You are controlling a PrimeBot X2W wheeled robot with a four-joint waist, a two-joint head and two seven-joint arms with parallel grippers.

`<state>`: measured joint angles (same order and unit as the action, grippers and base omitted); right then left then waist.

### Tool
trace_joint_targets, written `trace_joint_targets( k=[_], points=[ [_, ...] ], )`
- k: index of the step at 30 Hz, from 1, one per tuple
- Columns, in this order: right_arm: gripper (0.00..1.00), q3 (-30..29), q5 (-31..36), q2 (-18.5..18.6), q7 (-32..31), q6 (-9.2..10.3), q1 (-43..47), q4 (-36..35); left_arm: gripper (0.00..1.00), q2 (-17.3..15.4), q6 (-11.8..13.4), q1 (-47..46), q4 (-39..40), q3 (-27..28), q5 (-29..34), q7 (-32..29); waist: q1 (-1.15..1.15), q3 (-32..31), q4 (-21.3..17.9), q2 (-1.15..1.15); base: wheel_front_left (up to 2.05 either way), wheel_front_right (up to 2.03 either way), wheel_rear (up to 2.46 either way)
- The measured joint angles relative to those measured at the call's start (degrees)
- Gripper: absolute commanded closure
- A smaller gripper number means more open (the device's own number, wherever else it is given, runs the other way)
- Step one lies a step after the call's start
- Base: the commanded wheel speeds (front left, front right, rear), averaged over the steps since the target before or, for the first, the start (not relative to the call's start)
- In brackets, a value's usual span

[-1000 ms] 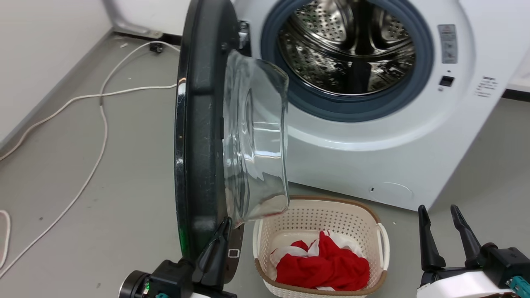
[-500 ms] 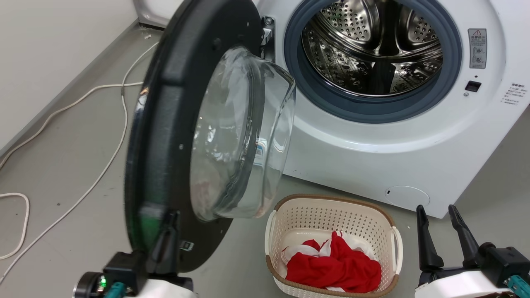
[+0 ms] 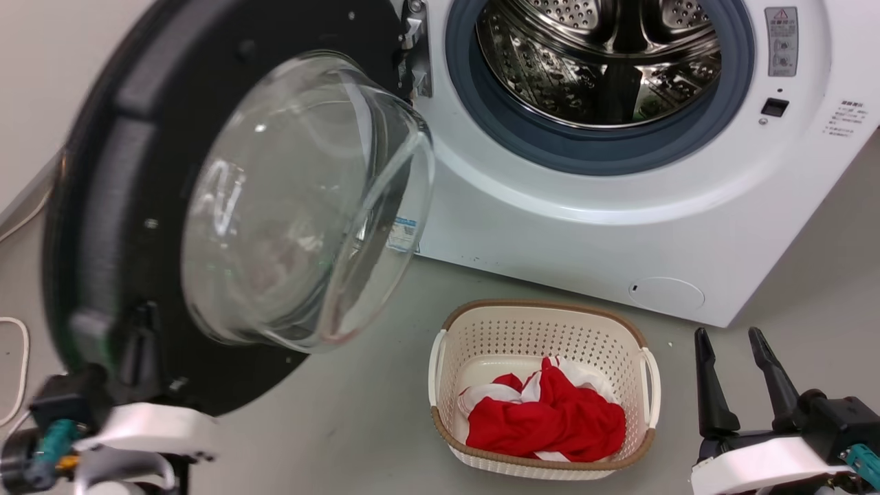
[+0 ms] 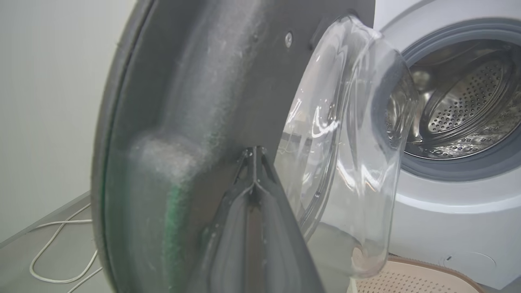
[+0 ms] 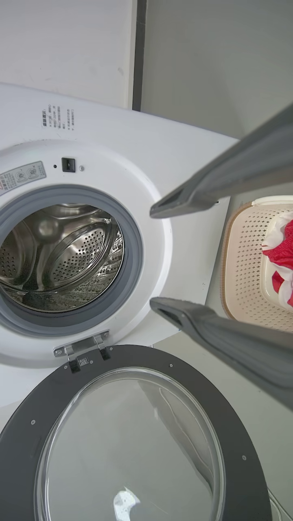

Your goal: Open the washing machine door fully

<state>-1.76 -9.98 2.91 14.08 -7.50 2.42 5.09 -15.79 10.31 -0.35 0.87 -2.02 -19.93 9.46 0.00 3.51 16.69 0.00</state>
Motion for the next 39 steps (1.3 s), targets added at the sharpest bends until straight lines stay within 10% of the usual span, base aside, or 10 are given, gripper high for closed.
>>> trace_joint_targets(
  k=[18, 39],
  points=[
    [0.0, -0.07, 1.19, 0.0, -0.53, 0.0, -2.19, -1.04, 1.0, -9.05, -1.88, -9.98, -18.83, 12.81, -7.14, 3.42, 0.0, 4.17, -3.35, 0.0, 0.0, 0.0, 0.0],
    [0.0, -0.31, 1.89, 0.0, -1.49, 0.0, -2.68, -1.75, 1.0, -14.33, -4.54, -19.59, -33.17, 11.92, -6.79, 4.68, 0.0, 4.43, -3.25, 0.0, 0.0, 0.0, 0.0]
  ],
)
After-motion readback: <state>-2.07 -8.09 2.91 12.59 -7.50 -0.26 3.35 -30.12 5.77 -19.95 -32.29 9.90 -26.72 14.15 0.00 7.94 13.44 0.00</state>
